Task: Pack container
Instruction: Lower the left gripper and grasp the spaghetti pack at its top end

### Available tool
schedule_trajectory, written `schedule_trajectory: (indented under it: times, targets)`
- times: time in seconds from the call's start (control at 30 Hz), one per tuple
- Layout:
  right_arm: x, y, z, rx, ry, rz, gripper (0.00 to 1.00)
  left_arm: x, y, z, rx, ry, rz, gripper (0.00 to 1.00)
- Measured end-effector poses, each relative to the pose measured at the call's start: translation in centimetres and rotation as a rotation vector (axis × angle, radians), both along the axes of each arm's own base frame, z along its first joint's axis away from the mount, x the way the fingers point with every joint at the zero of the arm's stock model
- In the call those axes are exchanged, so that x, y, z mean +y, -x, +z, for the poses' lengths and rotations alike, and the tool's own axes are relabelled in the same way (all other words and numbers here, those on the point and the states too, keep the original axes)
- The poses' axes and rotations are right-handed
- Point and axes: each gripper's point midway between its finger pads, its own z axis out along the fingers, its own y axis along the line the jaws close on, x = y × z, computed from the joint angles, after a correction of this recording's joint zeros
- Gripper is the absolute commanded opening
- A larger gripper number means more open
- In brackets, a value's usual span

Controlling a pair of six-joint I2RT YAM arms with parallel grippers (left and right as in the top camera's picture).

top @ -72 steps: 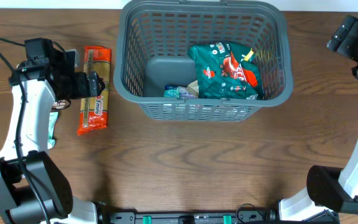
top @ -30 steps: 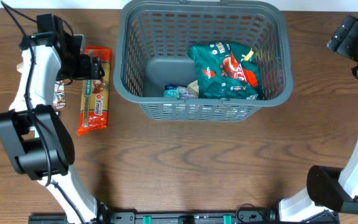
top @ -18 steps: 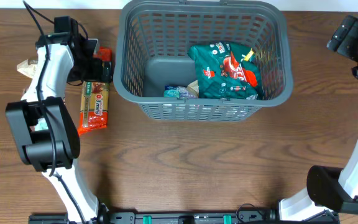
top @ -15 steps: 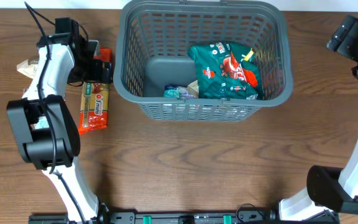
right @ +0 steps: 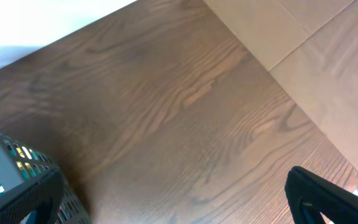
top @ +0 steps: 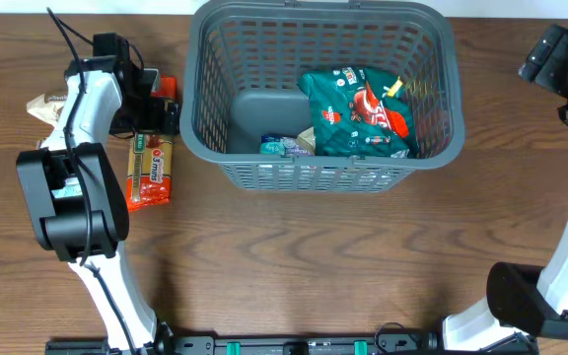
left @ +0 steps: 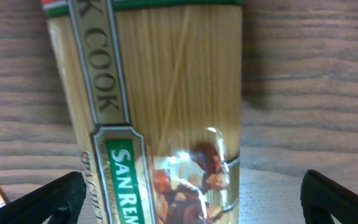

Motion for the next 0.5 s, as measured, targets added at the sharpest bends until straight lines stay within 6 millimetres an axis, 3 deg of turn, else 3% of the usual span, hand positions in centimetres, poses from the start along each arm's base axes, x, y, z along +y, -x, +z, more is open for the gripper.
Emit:
schedule_trajectory:
  times: [0.2,0.5]
  targets:
    - [0.0,0.0,0.0,0.000,0.000,0.000,0.99,0.4,-0.1,-0.4,0.006,-0.019,0.023,0.99]
    - [0.0,0.0,0.0,0.000,0.000,0.000,0.99,0.7,0.1,-3.2,0.058,-0.021,0.099,0.99]
